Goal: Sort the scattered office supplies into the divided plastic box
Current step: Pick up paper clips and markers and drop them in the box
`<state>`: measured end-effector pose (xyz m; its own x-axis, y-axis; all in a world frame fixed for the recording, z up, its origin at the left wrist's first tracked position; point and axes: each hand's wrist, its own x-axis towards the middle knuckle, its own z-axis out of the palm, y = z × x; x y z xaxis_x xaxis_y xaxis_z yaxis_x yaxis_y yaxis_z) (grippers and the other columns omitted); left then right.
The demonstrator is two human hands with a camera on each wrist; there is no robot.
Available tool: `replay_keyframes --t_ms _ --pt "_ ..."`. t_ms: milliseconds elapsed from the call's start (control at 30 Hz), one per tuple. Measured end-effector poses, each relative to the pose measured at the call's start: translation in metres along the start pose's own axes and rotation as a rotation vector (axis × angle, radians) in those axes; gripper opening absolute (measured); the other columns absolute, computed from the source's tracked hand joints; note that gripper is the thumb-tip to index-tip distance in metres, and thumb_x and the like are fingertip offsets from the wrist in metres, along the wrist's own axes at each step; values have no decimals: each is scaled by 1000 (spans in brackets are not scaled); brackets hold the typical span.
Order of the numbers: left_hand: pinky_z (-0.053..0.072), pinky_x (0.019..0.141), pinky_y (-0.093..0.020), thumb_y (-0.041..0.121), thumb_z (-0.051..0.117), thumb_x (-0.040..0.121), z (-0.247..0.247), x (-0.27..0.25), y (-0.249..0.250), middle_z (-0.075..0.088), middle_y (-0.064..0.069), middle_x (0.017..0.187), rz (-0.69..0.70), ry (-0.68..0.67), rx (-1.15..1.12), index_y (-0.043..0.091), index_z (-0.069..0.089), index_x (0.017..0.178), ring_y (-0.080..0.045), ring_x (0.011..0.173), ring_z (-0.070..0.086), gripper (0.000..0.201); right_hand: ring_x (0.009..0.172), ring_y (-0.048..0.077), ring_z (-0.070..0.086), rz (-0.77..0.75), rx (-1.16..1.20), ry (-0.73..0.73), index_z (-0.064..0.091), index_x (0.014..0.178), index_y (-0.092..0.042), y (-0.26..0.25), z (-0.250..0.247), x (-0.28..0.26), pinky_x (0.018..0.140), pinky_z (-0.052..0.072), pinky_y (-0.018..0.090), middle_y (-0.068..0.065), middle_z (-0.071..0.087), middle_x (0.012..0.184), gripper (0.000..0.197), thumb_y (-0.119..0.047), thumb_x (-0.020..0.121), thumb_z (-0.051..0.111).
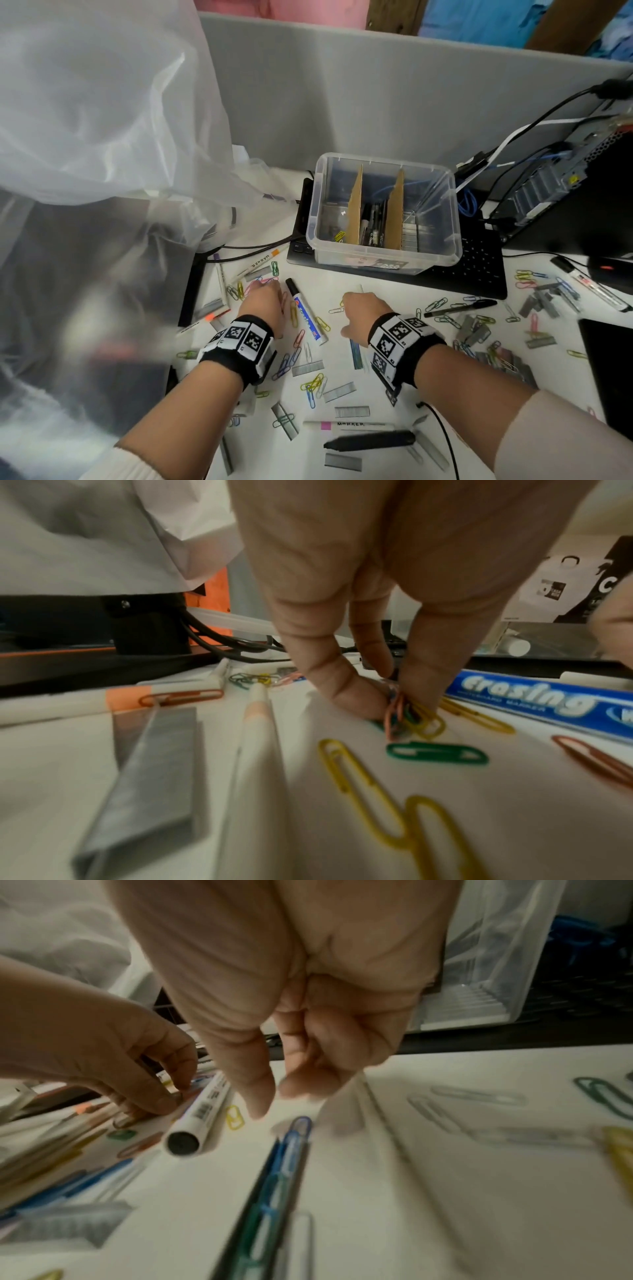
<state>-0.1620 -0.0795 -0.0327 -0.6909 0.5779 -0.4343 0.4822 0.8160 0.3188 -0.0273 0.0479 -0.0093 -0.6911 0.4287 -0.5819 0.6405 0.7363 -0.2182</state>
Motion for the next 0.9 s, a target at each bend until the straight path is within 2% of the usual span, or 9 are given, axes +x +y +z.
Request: replay_keyframes --t_ms 67,133,233,300,467,600,733,800,900 --pt "48 92 -33 9 62 83 1 0 -1 48 -13 123 -26 17 -49 8 50 119 -26 104 56 38 93 29 59 -80 92 141 51 102 -12 -8 -4 -4 75 48 29 9 59 105 15 -11 87 53" --pt "48 86 -30 11 61 84 0 0 -1 58 -11 113 -29 30 -72 7 50 116 -25 103 57 34 94 29 58 -240 172 239 53 101 -13 -23 -5 -7 80 48 32 7 56 104 14 -9 87 52" --pt "44 77 -26 14 58 85 -3 -2 -2 61 -8 103 -31 25 -84 6 54 110 -25 99 59 26 101 28 55 -485 109 179 59 107 -12 -48 6 -6 88 46 34 8 53 111 24 -4 86 52" --pt "44 78 -26 11 58 83 -5 -3 -5 61 -7 100 -37 14 -101 10 57 101 -24 97 59 18 107 31 54 -559 -40 110 61 110 -8 -58 15 -2 91 45 37 10 53 117 27 -3 84 53" --pt "49 70 -24 1 61 75 -13 -3 -20 65 -1 81 -40 -41 -226 21 58 73 -18 78 61 20 111 30 48 -568 -373 55 55 120 -9 -66 26 -1 94 36 43 10 48 120 35 -9 86 56" --pt "41 57 -17 2 63 75 -22 -3 -30 59 6 68 -18 -4 -308 19 61 75 -15 68 55 17 105 33 52 -571 -423 68 53 120 -9 -69 25 -2 90 37 43 12 51 115 34 -2 87 48" --pt "52 73 -27 1 66 73 -26 -1 -39 61 3 70 -24 17 -373 23 61 69 -19 71 59 22 99 36 56 -562 -449 30 52 118 -7 -67 21 -5 84 41 42 14 53 112 30 1 89 44" --pt "54 75 -32 0 64 74 -27 -1 -42 63 1 71 -18 -11 -365 23 59 65 -21 72 60 26 99 36 57 -544 -447 11 51 117 -7 -64 23 -5 83 41 42 14 54 113 30 1 90 42" --pt "53 75 -28 -2 60 76 -27 -1 -42 63 3 70 -26 -35 -313 22 60 62 -20 75 62 28 99 35 57 -523 -432 12 49 117 -6 -61 27 -5 83 41 41 15 54 113 30 1 90 42"
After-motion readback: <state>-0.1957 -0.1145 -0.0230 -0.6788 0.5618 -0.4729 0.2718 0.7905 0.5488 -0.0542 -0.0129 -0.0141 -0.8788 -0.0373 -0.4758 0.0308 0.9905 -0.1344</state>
